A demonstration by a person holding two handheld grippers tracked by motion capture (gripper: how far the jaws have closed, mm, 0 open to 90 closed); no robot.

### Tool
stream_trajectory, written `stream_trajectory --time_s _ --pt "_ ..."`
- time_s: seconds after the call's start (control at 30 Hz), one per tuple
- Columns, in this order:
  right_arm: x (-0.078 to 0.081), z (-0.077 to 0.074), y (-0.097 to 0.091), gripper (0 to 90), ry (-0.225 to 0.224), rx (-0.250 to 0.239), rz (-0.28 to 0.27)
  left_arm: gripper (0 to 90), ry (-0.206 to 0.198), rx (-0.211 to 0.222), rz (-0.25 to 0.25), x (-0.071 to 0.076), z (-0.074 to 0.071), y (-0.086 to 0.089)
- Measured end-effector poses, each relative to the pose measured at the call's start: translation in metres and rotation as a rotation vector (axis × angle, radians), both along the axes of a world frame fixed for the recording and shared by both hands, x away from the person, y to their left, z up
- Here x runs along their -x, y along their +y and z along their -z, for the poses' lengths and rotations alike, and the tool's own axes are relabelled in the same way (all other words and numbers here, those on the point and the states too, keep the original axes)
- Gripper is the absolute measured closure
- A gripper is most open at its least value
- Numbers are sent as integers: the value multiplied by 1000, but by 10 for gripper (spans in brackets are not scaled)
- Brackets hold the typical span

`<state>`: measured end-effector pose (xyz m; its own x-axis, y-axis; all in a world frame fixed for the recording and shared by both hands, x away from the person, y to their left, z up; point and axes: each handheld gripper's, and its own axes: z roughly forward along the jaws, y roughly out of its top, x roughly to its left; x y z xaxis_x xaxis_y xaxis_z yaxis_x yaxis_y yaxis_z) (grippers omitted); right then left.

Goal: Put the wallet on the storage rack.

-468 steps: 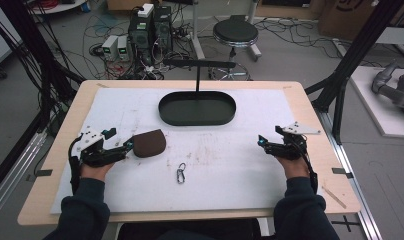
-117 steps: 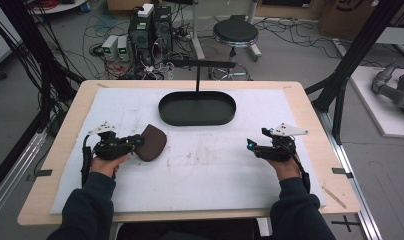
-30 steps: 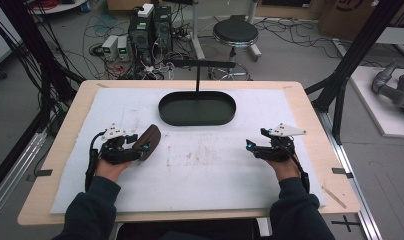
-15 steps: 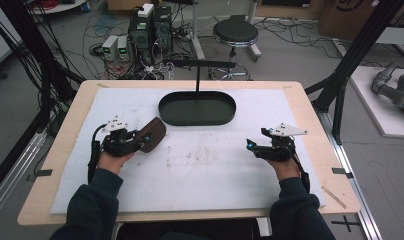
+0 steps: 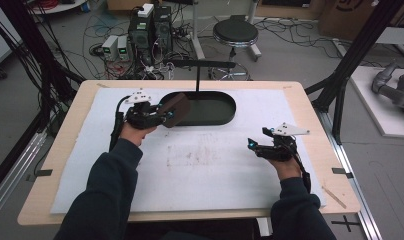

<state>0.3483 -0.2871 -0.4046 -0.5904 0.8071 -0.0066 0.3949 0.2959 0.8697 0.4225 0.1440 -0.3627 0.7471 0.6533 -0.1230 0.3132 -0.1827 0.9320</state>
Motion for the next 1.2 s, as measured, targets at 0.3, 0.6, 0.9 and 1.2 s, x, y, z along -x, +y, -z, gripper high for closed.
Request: stream_trajectory --time_s 0.3,0.6,0.9,1.2 --pt "-1 0 -2 265 -2 -13 5 639 32 -29 26 -44 5 -35" --pt "-3 1 -4 265 3 -20 10 636 97 -75 27 -77 29 -65" --pt "-3 1 -5 265 5 -23 6 632 144 -41 20 -91 48 -77" --pt "-2 1 -4 265 6 -20 3 444 143 -169 -123 -96 50 -69"
